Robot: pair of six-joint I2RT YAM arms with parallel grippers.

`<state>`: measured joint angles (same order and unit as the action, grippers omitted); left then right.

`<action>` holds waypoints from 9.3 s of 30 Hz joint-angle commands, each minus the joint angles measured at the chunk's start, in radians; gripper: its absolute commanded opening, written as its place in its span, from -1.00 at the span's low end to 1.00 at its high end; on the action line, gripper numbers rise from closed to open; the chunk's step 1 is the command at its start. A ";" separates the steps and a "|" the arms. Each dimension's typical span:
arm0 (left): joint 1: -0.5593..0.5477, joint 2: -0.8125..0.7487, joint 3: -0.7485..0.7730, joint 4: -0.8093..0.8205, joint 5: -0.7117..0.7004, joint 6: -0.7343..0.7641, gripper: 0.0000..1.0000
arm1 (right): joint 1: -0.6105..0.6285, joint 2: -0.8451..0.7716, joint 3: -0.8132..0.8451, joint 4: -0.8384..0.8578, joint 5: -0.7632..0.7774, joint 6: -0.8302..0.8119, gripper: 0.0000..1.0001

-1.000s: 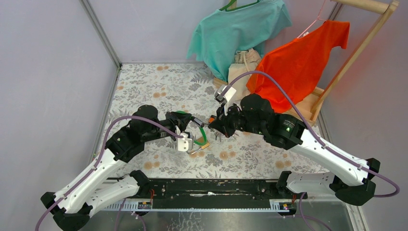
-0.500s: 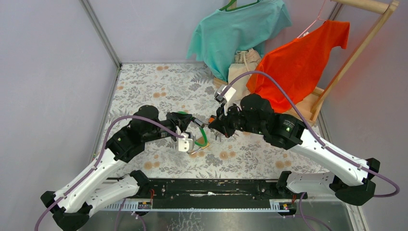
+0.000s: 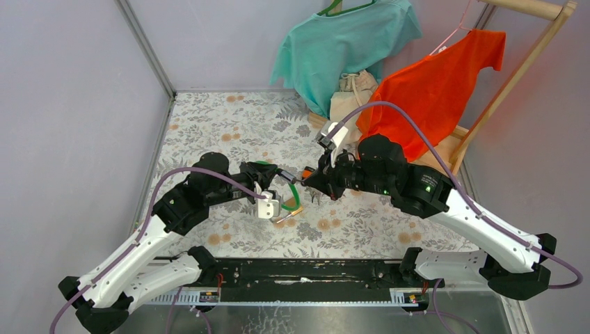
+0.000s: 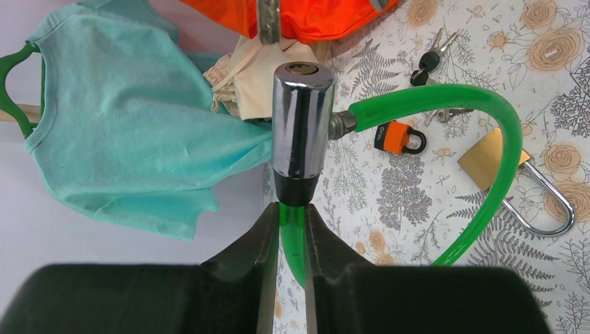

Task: Unlock with the key

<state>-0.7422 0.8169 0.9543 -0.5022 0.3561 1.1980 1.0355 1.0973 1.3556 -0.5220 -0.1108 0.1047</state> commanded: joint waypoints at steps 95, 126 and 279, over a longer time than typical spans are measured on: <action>-0.139 0.033 0.141 0.128 -0.095 -0.145 -1.00 | 0.011 0.103 -0.075 0.266 0.078 0.027 -1.00; -0.162 -0.162 -0.280 0.837 -0.155 0.242 -1.00 | -0.149 -0.032 -0.316 0.638 -0.119 0.652 -1.00; -0.029 0.204 0.454 -0.312 -0.112 -0.404 -1.00 | -0.086 0.094 0.226 0.039 -0.174 0.087 -0.15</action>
<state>-0.7639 1.0378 1.4017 -0.9157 0.2775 0.7723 0.9489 1.1885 1.5257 -0.4538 -0.3031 0.1886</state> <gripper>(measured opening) 0.144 0.457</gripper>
